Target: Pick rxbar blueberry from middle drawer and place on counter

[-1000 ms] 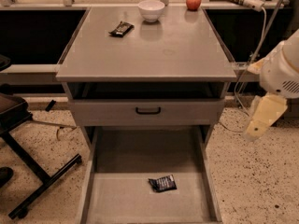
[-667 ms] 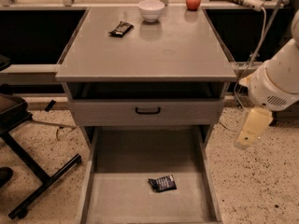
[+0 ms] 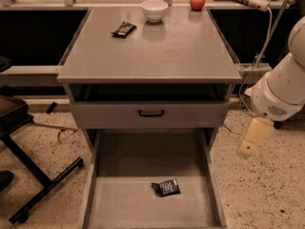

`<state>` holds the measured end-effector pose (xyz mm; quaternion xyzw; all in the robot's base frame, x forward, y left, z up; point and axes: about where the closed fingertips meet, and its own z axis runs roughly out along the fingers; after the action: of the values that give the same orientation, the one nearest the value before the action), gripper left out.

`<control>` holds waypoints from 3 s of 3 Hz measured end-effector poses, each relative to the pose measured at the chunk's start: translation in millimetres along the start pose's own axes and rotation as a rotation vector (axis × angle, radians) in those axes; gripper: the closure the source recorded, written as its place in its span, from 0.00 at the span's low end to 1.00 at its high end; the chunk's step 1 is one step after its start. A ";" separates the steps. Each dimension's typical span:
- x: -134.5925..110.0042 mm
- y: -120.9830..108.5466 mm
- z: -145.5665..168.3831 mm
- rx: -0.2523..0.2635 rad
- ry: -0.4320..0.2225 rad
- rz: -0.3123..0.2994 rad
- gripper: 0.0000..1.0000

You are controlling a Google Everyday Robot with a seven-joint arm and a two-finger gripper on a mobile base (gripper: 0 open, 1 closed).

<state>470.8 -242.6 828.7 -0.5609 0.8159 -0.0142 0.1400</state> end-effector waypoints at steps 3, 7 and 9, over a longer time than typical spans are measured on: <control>-5.2 31.8 158.5 -0.065 -0.114 0.013 0.00; -22.8 42.0 243.3 -0.116 -0.132 0.024 0.00; -23.2 45.4 332.5 -0.113 -0.183 0.105 0.00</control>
Offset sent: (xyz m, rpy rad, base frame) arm 0.0111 0.0453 -0.1956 0.1342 0.0098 0.0513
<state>518.3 -159.9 506.1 -0.5232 0.8275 0.0902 0.1827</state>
